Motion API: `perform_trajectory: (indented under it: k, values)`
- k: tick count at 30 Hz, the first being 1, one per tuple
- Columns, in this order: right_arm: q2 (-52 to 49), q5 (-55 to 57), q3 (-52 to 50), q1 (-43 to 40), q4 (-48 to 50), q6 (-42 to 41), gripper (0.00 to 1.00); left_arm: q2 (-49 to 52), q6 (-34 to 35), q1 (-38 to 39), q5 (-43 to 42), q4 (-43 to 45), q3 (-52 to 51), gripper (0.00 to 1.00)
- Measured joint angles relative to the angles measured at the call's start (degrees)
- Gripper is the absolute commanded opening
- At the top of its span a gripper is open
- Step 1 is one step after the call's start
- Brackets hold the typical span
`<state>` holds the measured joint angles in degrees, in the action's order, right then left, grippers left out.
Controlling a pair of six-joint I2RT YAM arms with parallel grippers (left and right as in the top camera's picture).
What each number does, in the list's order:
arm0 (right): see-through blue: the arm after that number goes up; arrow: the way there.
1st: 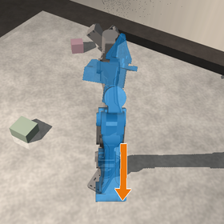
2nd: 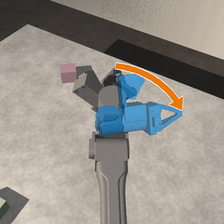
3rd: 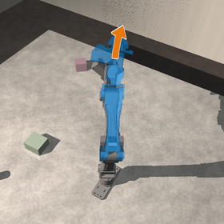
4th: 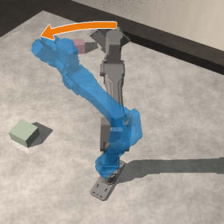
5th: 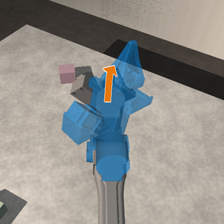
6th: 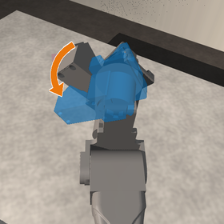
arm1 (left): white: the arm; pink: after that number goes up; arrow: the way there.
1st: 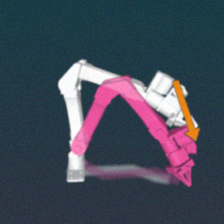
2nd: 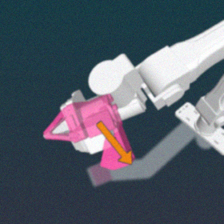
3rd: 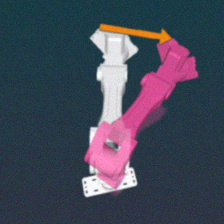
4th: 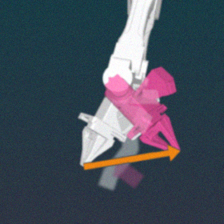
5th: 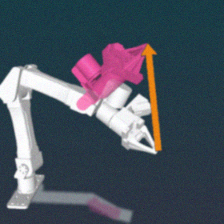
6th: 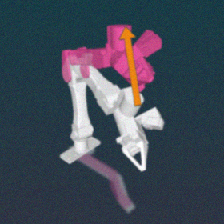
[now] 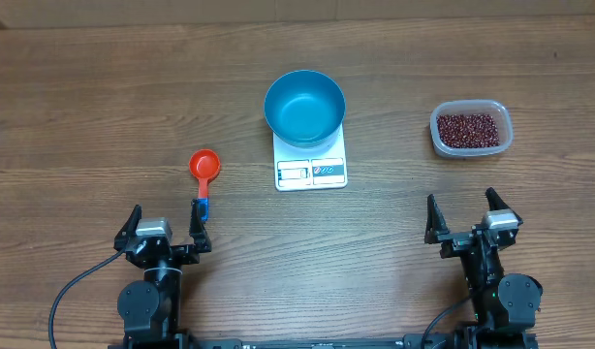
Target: Scoop item into bowl and weigh 150g on scale
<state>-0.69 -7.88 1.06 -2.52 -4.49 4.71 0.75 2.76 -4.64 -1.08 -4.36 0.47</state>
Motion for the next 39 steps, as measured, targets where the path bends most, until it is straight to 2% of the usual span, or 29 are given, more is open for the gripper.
perform_trajectory:
  k: [11,22,31,39]
  values:
    - [0.0,0.0,0.0,0.0,0.0,0.0,1.00,0.0,0.0,0.0,0.0,-0.8,0.4,1.00]
    - [0.0,0.0,0.0,0.0,0.0,0.0,1.00,0.0,0.0,0.0,0.0,-12.3,8.0,1.00]
    - [0.0,0.0,0.0,0.0,0.0,0.0,1.00,0.2,-0.1,0.0,0.0,-17.9,13.5,1.00]
    - [0.0,0.0,0.0,0.0,0.1,0.0,1.00,12.7,-1.8,0.0,0.0,-22.9,22.4,1.00]
